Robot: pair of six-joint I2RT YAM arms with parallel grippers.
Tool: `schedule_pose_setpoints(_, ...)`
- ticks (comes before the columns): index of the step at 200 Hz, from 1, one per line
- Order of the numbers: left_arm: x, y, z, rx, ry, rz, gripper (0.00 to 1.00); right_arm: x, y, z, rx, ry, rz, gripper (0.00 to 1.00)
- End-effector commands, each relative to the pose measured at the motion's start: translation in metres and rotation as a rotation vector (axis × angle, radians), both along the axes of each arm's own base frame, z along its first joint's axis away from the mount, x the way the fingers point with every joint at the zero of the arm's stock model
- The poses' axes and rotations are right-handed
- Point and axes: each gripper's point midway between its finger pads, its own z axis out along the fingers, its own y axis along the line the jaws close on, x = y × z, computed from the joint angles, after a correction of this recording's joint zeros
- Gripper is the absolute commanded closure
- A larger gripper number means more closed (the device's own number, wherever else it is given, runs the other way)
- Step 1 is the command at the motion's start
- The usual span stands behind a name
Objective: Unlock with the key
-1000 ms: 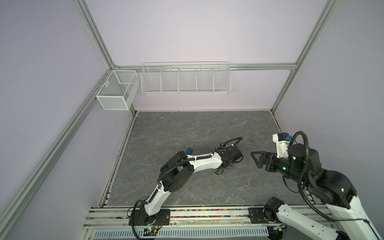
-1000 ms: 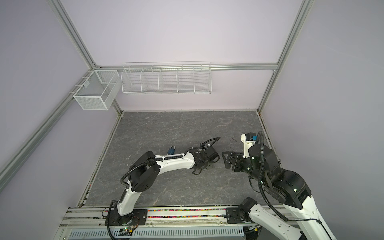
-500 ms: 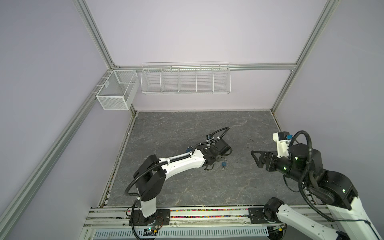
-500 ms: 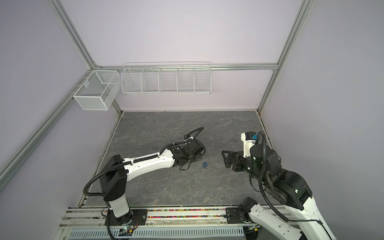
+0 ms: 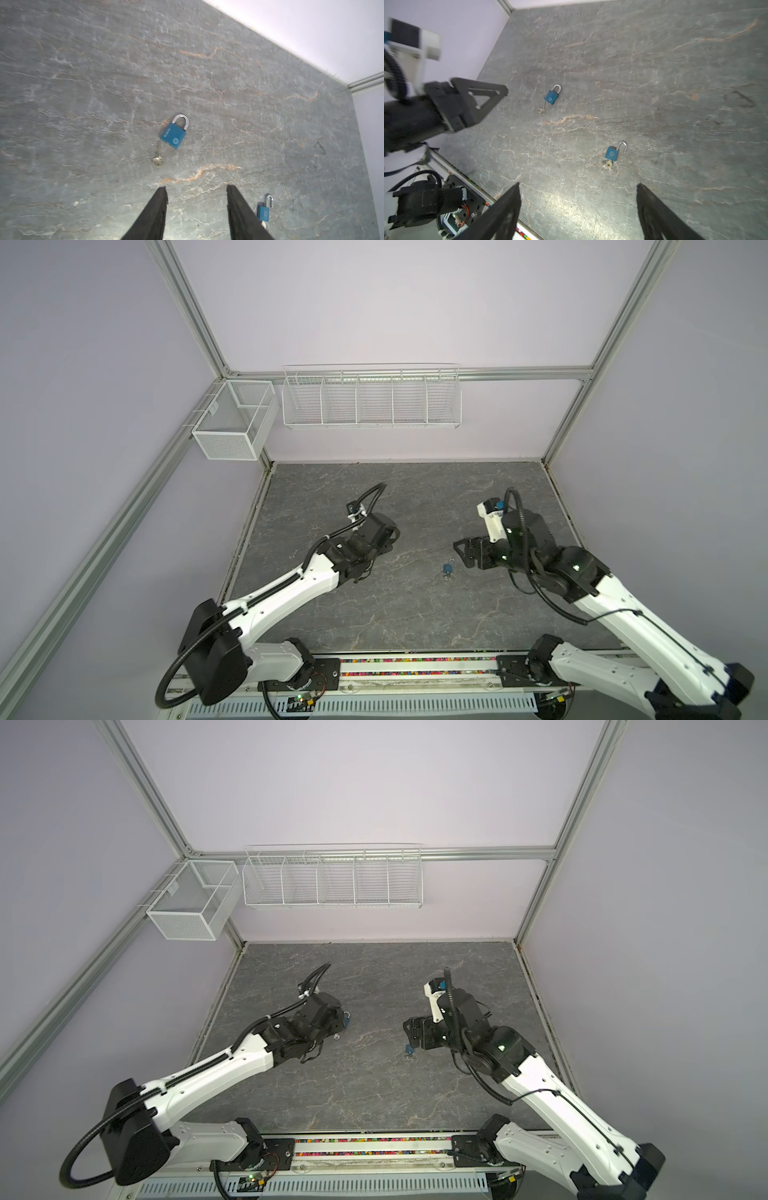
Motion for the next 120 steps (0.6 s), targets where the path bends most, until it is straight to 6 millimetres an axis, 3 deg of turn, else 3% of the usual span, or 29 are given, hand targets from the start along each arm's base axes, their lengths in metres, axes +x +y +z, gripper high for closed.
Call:
schedule_pose_setpoints(1, -0.001, 0.027, 0.009, 0.016, -0.043, -0.003, 0.53, 0.012, 0.037, -0.001, 0.028, -0.052, 0.051, 0.12)
schedule_pose_setpoints(49, -0.013, 0.078, 0.014, 0.018, -0.043, 0.046, 0.53, 0.033, 0.100, -0.048, -0.031, -0.027, 0.041, 0.12)
schedule_pose_setpoints(98, -0.017, 0.105, 0.012, 0.007, -0.066, 0.101, 0.53, 0.046, 0.168, -0.095, -0.046, -0.002, 0.076, 0.12)
schedule_pose_setpoints(120, -0.019, 0.113, 0.010, -0.013, -0.085, 0.119, 0.53, 0.052, 0.187, -0.116, -0.069, 0.041, 0.069, 0.12)
